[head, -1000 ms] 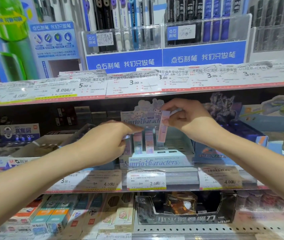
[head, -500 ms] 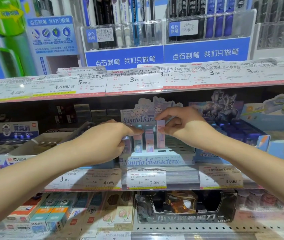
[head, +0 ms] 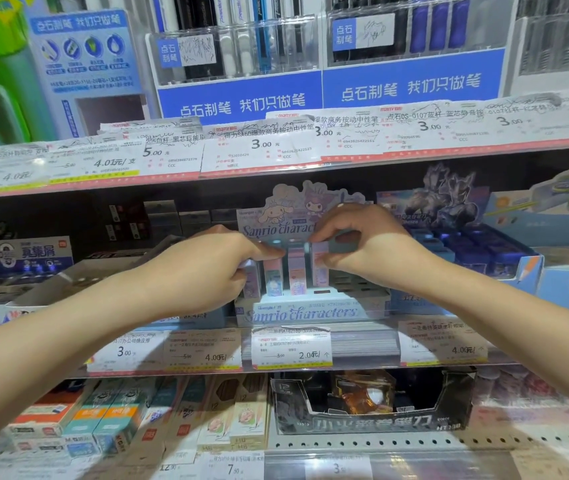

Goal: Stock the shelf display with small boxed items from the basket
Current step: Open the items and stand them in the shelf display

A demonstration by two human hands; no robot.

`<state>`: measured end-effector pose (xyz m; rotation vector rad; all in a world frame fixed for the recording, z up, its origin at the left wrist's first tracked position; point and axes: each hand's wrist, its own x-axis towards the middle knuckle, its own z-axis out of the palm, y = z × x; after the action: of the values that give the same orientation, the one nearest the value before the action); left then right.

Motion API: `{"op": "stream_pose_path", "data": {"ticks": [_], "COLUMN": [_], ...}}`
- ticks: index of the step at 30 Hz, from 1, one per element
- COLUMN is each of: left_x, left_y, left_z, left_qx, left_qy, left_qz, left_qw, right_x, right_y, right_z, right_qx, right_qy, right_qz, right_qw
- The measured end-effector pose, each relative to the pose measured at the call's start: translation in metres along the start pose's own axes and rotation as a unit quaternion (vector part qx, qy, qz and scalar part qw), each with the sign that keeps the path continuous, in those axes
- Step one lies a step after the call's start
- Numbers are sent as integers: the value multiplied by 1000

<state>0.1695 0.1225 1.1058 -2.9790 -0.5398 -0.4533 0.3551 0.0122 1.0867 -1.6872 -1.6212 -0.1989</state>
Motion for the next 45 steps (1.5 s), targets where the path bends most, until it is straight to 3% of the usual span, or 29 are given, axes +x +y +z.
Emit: {"op": "stream_pose_path", "data": {"ticks": [5,7,11,13,16,20,27,32,34,39,45], "left_x": [0,-1,-6,-4,-5,-5,-3,-5,-8,-12,-9], "left_y": [0,5,17,21,28,36,42,37,34,33,42], "left_z": [-1,-2,-8,-9,-9,-7,-2,1,0,0,8], "left_qx": [0,-14,-94,-172,-396,-512,-660,-701,-697,-613,-596], "left_qy": [-10,2,111,99,-13,-130,-184,-214,-216,-91,-16], "left_qz": [-6,3,-1,-31,-103,-132,-112,-105,-112,-119,-96], "left_qw": [1000,1000,989,980,912,839,720,672,674,776,797], "right_x": [-2,-2,4,4,-2,-13,-12,-11,-8,-4,-9], "right_y": [-1,-5,-9,-12,-26,-52,-58,-52,-48,-39,-40], "right_z": [1,-4,-11,-11,-11,-13,-7,-13,-18,-24,-9], "right_qx": [-31,-5,46,51,124,253,267,275,310,369,357], "right_qy": [-27,-49,-101,-74,6,-13,-75,-109,-90,-36,19], "right_qz": [-51,-29,34,50,29,-6,-5,23,52,99,68], "right_qw": [998,998,993,995,992,967,961,955,945,924,931]}}
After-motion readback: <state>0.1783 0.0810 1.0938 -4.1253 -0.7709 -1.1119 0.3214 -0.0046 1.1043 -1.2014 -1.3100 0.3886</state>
